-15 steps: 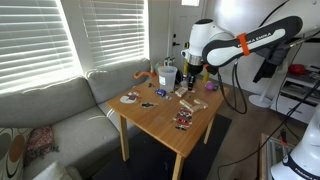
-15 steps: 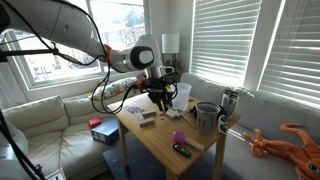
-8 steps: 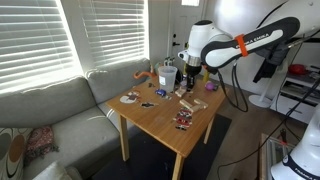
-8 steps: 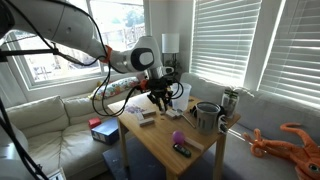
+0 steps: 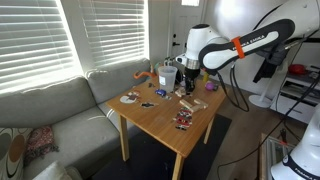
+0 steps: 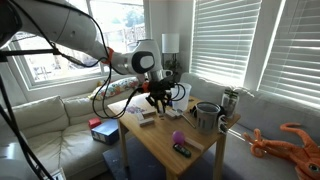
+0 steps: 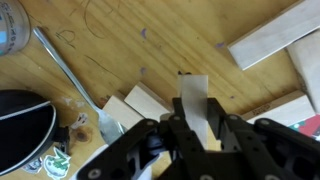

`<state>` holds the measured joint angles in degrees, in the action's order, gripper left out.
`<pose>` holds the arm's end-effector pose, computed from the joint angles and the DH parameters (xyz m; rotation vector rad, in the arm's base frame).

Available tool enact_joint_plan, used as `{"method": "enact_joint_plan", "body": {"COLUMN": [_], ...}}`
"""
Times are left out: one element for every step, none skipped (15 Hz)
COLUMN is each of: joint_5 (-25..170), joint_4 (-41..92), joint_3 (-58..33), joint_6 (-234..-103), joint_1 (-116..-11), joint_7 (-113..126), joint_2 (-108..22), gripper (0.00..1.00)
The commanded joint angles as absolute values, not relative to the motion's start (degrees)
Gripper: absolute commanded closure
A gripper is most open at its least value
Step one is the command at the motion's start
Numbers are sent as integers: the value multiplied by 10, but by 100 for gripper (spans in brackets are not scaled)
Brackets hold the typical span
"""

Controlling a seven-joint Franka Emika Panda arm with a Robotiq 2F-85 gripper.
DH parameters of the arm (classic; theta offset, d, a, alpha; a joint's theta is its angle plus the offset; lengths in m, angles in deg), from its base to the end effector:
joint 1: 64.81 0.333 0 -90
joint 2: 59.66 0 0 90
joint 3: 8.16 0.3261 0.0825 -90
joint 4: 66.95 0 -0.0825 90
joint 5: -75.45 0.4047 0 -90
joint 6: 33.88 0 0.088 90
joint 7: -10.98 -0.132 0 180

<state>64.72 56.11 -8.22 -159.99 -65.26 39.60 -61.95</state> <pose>0.5596 -0.0152 0.4036 2.8362 0.8682 0.0753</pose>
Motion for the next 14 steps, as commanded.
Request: {"method": "enact_joint_plan", "body": {"joint_5": [670, 673, 677, 681, 683, 684, 685, 684, 683, 683, 680, 682, 682, 683], "joint_4": [555, 555, 553, 553, 553, 551, 550, 550, 551, 552, 551, 549, 549, 549], "joint_3": [-84, -84, -84, -83, -83, -83, -83, -84, -84, -84, -84, -84, -84, -84], "joint_6": [-1584, -1581, -1577, -1576, -1574, -1571, -1569, -1567, -1566, -1567, -1564, -1560, -1558, -1554], "joint_1": [-648, -649, -649, -649, -649, -649, -650, -650, -651, -651, -650, -651, -651, -651], "joint_7": [438, 443, 449, 454, 460, 464, 469, 471, 472, 475, 477, 481, 484, 487], "joint_2": [-612, -610, -608, -607, -605, -603, -603, -603, -605, -606, -605, -604, -603, -603], "gripper": [93, 93, 93, 93, 93, 93, 93, 93, 93, 93, 93, 93, 93, 93]}}
